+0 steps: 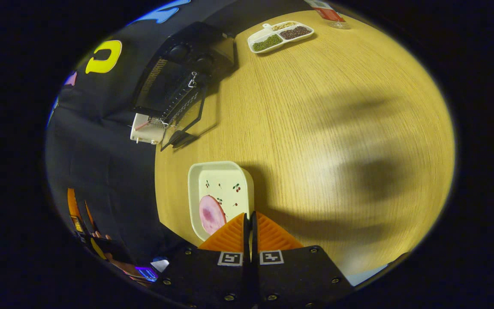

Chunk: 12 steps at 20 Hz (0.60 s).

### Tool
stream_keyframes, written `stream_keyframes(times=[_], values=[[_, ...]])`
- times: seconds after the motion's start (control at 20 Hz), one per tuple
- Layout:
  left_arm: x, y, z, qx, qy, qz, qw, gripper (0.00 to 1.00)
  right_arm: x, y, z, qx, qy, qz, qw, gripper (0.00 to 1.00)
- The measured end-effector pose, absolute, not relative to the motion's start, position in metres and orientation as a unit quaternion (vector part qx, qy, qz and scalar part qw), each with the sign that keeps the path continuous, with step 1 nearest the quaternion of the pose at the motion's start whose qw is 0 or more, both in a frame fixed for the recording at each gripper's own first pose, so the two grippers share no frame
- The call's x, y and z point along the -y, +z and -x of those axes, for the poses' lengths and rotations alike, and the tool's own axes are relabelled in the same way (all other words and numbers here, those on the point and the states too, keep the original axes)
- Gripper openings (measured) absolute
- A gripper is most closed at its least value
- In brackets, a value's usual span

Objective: Open the electric oven with the left hand, put the food in, and close the electric oven.

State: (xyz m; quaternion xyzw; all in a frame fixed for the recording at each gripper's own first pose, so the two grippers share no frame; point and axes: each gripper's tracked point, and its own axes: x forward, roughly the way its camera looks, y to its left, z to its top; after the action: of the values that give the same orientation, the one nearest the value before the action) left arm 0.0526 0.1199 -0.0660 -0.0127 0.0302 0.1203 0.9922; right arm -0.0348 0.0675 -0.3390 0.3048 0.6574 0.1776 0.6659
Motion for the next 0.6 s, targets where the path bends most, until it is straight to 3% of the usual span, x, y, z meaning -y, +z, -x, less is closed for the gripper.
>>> stream_keyframes(times=[0.6], values=[[-0.151,-0.081,-0.089,-0.031,0.112,0.025,0.993,1.00,-0.155,-0.299,-0.043,-0.597,0.127,-0.391,0.689,0.00]])
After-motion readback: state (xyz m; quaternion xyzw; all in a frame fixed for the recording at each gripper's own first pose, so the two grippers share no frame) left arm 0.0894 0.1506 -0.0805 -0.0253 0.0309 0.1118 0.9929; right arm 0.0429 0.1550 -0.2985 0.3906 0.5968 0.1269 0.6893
